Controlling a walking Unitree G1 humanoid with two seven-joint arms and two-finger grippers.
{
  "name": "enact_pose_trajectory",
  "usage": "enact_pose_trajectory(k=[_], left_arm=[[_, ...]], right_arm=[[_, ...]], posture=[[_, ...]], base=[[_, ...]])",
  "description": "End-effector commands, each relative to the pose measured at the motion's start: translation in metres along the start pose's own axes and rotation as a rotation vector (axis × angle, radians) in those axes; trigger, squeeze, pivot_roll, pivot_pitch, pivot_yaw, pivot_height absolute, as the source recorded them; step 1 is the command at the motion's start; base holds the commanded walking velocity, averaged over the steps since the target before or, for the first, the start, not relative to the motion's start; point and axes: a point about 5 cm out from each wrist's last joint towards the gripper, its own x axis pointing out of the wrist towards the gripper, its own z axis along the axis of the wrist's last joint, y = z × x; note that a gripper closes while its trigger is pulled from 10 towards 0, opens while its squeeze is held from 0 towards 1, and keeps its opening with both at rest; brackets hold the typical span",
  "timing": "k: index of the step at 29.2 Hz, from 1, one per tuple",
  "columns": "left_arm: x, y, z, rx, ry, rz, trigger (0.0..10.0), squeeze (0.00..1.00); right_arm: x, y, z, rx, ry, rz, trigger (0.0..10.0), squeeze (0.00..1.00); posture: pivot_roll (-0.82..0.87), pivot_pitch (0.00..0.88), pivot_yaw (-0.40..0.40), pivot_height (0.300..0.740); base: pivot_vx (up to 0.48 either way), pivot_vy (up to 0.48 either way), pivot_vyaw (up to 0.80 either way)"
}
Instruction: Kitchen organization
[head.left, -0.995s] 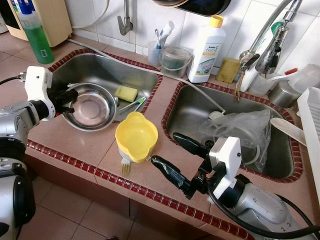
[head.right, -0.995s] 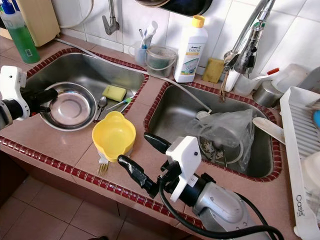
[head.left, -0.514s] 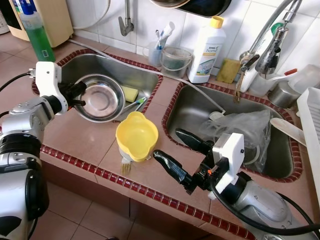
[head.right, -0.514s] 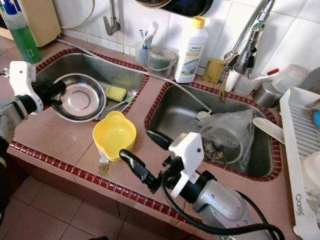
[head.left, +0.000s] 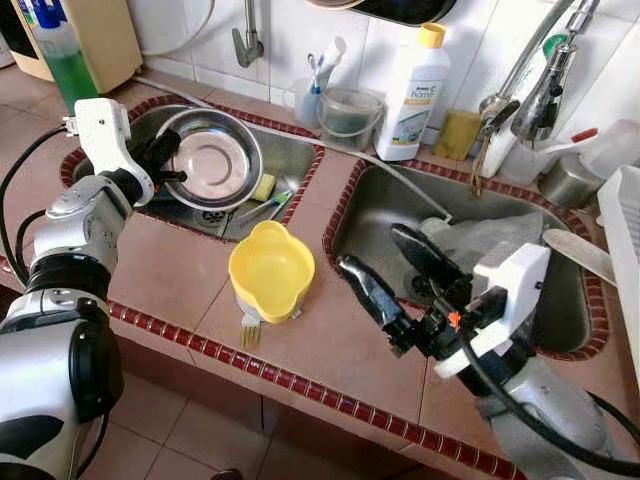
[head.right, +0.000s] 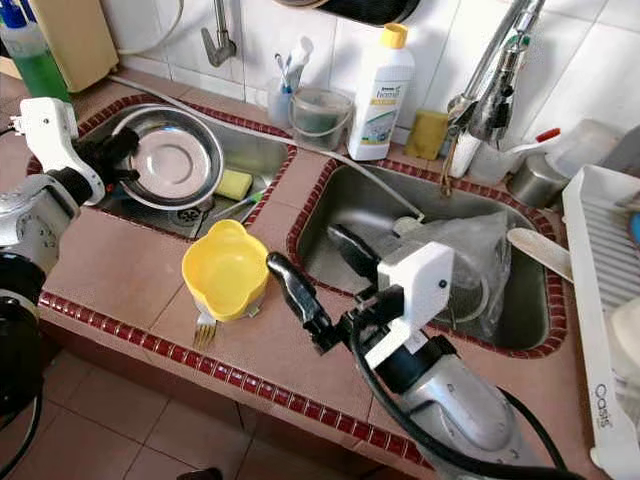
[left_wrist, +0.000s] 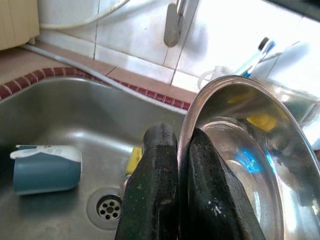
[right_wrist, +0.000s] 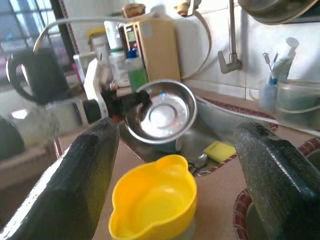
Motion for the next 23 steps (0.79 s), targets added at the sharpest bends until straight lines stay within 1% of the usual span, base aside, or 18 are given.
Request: enact_pose_trajectory(k=[1,5,9,11,17,21,23], left_arm=[[0.003,-0.004,0.006,0.014,-0.020,-0.006,10.0,0.00],[0.005,-0.005,0.010,0.020,-0.032,0.000,10.0,0.00],[0.007,-0.008,0.012,0.020,-0.043,-0.007,10.0,0.00],[0.009,-0.010,0.014,0.034,-0.051,0.001,10.0,0.00],[0.012,-0.014,0.016,0.038,-0.065,0.008,10.0,0.00],[0.013,-0.015,0.016,0.035,-0.064,0.009,10.0,0.00],[0.014,-0.016,0.017,0.050,-0.067,0.006,10.0,0.00]], right_arm=[[-0.003,0.004,0.007,0.000,-0.016,-0.001,10.0,0.00],[-0.008,0.011,0.014,0.018,-0.020,-0.009,10.0,0.00],[-0.010,0.015,0.015,0.037,-0.020,-0.010,10.0,0.00],[-0.013,0.019,0.017,0.054,-0.006,-0.013,10.0,0.00],[-0.018,0.018,0.017,0.077,0.008,-0.022,10.0,0.00],[-0.019,0.019,0.018,0.097,0.003,-0.024,10.0,0.00],[-0.019,0.018,0.020,0.116,-0.015,-0.036,10.0,0.00]], posture=[[-0.07,0.268,-0.051,0.740],[-0.09,0.312,-0.049,0.740],[-0.09,0.325,-0.050,0.740],[-0.10,0.339,-0.049,0.740],[-0.12,0.343,-0.048,0.740],[-0.13,0.340,-0.045,0.740],[-0.14,0.338,-0.041,0.740]], base=[[0.000,0.000,0.00],[0.000,0.000,0.00],[0.000,0.000,0.00],[0.000,0.000,0.00],[0.000,0.000,0.00],[0.000,0.000,0.00],[0.000,0.000,0.00]])
